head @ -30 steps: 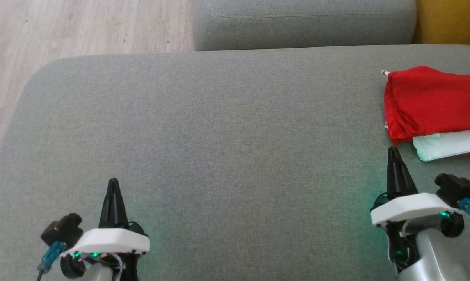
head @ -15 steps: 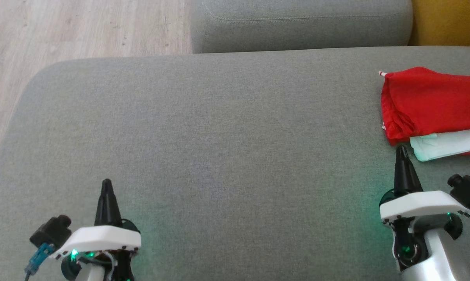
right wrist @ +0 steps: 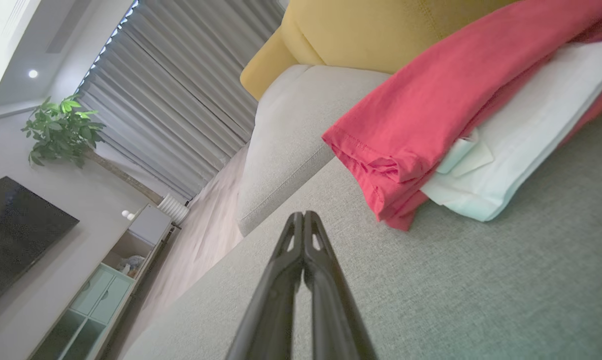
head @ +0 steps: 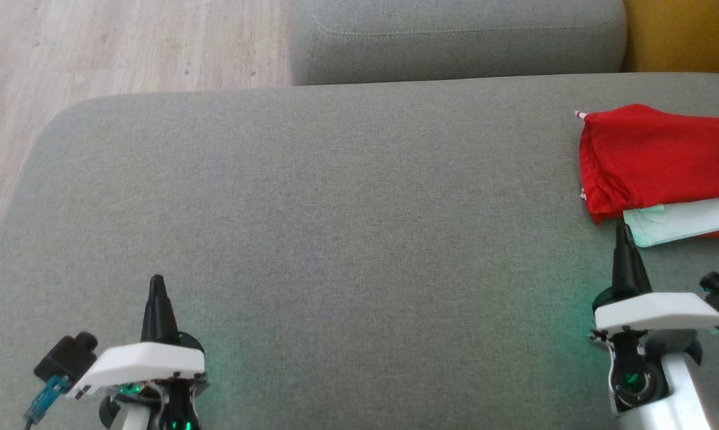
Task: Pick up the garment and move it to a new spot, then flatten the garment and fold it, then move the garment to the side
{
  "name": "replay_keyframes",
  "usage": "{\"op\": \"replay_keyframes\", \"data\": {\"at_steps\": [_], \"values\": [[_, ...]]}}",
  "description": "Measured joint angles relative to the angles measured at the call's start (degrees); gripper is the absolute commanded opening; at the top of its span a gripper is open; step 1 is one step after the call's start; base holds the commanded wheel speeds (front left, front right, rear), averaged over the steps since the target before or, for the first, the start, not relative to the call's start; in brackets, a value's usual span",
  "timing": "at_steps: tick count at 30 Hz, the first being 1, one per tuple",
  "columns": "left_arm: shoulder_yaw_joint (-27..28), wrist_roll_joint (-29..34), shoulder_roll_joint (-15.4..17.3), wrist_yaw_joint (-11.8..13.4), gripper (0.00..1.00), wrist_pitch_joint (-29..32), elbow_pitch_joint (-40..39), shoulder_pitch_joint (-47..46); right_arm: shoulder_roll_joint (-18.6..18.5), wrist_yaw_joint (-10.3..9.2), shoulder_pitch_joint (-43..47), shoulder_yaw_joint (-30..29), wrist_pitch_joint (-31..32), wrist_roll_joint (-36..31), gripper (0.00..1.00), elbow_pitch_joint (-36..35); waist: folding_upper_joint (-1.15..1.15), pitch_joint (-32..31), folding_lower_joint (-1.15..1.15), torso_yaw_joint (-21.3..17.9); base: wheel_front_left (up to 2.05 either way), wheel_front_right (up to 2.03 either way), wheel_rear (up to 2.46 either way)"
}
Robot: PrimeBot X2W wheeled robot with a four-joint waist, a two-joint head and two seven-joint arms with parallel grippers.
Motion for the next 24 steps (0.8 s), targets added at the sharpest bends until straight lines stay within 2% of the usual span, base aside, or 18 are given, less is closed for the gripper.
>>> {"op": "replay_keyframes", "data": {"at_steps": [24], "values": [[2.9,-12.62,0.0,-0.69,0.0,3.72,-1.79,0.14,0.0,-0.01,1.86,-1.53,3.67,15.35,0.0,-1.94,0.0,-0.8,0.0,-0.53,0.0,0.0,0.0]]}}
